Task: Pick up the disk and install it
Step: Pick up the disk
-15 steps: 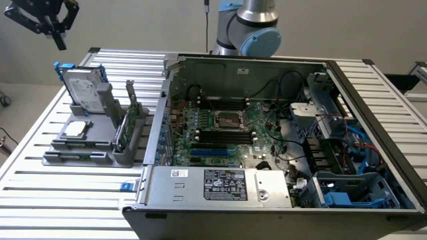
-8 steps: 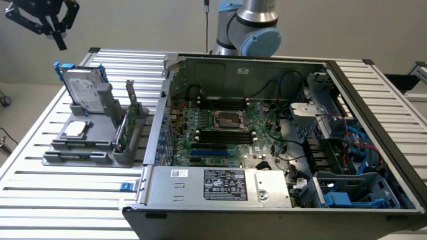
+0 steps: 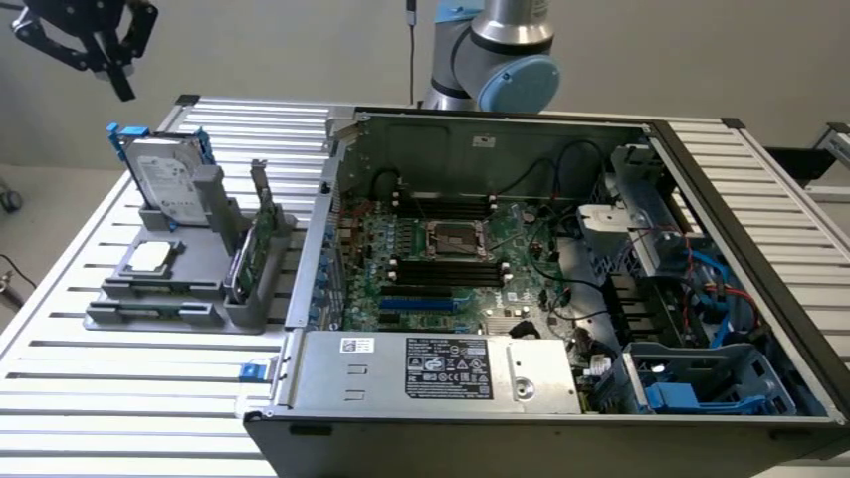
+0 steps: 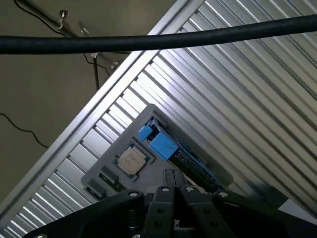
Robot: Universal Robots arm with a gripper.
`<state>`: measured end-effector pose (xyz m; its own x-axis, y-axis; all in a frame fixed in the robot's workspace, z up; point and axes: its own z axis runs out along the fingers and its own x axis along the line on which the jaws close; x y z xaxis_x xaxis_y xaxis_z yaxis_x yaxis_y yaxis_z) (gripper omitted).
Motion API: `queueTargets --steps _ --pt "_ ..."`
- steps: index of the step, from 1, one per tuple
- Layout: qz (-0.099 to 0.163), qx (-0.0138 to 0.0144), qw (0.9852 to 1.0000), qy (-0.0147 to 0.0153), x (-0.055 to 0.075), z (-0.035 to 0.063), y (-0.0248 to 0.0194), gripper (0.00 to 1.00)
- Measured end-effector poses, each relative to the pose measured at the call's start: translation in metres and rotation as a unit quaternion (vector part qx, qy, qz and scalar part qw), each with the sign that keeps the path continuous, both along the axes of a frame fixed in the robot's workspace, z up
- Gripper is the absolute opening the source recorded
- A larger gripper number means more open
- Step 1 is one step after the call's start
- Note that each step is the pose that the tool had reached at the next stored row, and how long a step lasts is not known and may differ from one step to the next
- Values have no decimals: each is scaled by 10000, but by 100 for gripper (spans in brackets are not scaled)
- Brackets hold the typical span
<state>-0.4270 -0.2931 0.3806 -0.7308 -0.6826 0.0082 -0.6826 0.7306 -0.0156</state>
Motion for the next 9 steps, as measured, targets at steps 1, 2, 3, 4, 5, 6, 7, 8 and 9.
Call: queueTargets --steps 1,2,3,4,5,6,7,8,9 --pt "90 0 10000 0 0 -5 0 11" --pt "182 0 9998 0 0 -9 0 11" --pt "273 0 9996 0 0 -15 0 11" --pt "365 0 9993 0 0 -19 0 11" --pt "455 0 9990 0 0 -23 0 11" --pt "551 0 9985 0 0 -28 0 11" --pt "640 0 9979 0 0 -33 0 11" --pt "730 0 9973 0 0 -37 0 11" --pt "819 0 9966 0 0 -41 0 11"
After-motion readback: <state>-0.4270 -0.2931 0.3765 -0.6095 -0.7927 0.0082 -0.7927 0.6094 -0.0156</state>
